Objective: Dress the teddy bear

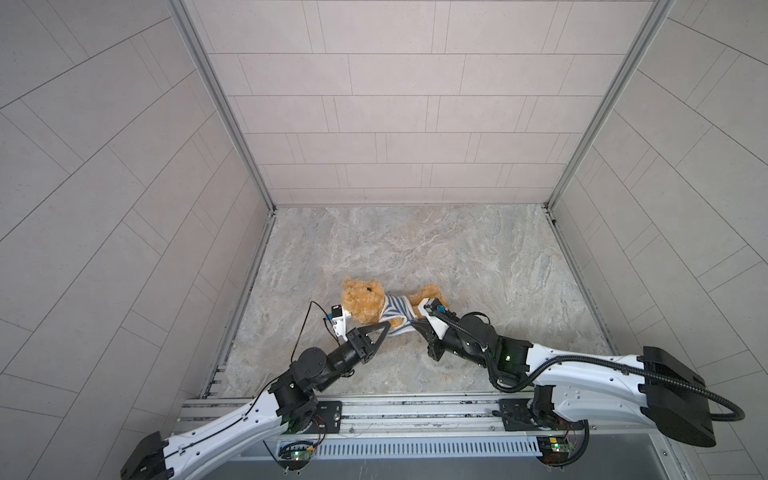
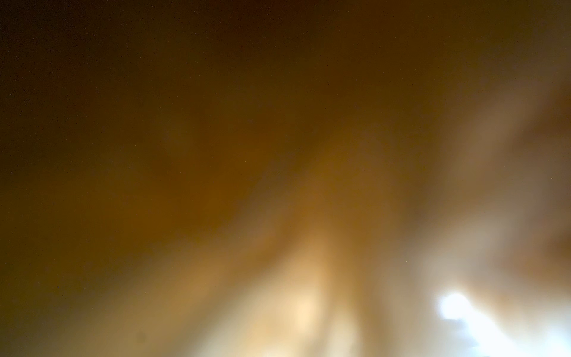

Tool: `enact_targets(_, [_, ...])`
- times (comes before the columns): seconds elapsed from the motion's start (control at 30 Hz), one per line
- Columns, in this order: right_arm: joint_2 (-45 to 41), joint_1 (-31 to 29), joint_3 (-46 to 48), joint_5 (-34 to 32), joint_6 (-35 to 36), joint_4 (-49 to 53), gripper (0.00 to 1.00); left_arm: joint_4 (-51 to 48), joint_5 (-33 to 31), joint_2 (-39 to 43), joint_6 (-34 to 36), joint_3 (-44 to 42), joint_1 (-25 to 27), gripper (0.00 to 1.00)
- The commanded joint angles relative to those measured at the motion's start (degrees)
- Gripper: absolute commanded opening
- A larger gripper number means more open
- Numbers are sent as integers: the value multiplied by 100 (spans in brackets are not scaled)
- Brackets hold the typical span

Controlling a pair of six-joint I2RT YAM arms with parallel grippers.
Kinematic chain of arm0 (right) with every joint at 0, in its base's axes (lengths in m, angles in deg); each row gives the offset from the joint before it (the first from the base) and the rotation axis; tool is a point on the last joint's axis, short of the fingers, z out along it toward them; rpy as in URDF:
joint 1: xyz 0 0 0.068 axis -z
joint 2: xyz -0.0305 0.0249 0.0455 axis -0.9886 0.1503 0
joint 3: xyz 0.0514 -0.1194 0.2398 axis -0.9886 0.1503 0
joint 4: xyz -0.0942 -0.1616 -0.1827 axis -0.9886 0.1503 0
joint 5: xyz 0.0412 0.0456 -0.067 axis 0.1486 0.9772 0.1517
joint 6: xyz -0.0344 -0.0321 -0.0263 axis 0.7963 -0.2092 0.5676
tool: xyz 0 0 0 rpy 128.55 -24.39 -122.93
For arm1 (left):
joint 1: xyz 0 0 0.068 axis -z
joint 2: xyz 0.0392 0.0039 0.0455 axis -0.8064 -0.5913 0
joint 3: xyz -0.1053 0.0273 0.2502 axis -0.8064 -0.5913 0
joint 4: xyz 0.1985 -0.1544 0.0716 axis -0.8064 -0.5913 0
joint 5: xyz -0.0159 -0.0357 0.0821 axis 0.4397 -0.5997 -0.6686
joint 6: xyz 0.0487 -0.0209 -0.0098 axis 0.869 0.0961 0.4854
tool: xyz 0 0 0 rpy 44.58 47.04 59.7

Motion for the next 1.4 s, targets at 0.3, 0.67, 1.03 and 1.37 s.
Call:
enact_targets(0.3, [549, 35, -42, 11, 301, 517, 0, -650, 1, -183, 777, -384, -19, 0])
enact_targets(0.67, [1617, -541, -389, -17, 253, -220, 0, -3339, -697, -175, 1854, 143, -19, 27])
enact_targets(1.03, [1904, -571, -702, 15, 281, -85, 0, -5259, -843, 110, 2817, 1241, -23, 29])
enact_targets(1.37, [2038, -611, -822, 52, 312, -1, 0, -5432, -508, -869, 3785, 2418, 19, 26])
